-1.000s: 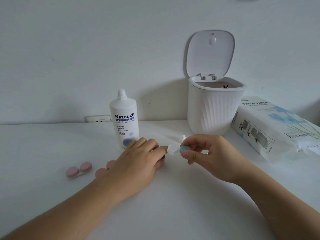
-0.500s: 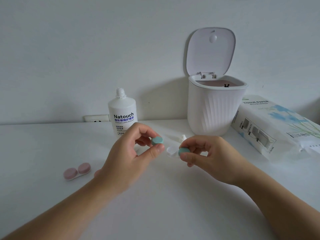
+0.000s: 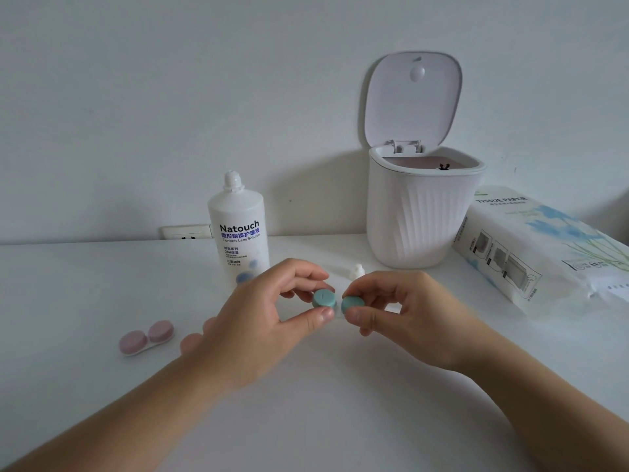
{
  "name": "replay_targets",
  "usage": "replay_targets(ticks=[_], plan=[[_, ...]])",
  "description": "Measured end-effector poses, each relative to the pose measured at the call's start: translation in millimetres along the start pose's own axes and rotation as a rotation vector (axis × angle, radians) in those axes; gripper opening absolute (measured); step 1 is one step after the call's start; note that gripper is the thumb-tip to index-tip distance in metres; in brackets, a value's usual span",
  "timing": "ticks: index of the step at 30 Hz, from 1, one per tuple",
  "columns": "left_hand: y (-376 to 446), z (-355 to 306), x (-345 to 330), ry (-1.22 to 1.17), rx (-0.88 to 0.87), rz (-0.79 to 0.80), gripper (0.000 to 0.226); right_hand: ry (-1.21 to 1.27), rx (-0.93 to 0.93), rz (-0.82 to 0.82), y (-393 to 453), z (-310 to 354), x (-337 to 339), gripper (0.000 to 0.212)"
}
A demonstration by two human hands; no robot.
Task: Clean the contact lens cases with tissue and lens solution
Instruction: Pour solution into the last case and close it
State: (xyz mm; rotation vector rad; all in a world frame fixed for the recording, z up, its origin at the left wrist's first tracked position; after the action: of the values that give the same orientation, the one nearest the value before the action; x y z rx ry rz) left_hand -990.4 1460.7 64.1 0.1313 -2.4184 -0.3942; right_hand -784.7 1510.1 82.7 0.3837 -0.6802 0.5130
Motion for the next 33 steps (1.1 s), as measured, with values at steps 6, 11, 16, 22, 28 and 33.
replay_targets(ticks=[6, 11, 16, 22, 28, 33], plan=[[0, 5, -2, 0.019, -0.007, 0.045, 0.046, 0.009, 0.023, 0.011, 0, -1, -1, 0.032], [0, 4, -1, 0.031, 0.018, 0.070, 0.046, 0.022, 0.026, 0.006, 1, -4, -1, 0.033], [0, -6, 3, -0.012, -0.070, 0.041, 0.026, 0.020, 0.031, 0.002, 2, -6, -1, 0.033], [0, -5, 4, -0.119, -0.012, 0.050, 0.045, 0.015, 0.036, 0.014, 2, -8, -2, 0.029], [1, -6, 1, -0.134, -0.025, 0.079, 0.040, 0.019, 0.055, 0.018, 0, -4, -4, 0.007], [0, 0, 3, -0.040, 0.048, 0.012, 0.061, 0.036, 0.063, 0.021, 0, -2, -2, 0.005]])
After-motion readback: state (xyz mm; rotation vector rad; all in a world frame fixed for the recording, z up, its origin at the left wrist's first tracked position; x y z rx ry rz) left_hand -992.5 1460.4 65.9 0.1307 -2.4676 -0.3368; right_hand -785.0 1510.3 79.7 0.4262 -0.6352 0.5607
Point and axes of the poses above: each hand's wrist, its own y-axis towards the middle knuckle, its own x-axis out of the back of the hand, z = x × y, the point moved 3 cm from there along y, towards the middle knuckle, and after that the axes turned 1 degree about z, right-handed, at the moved point
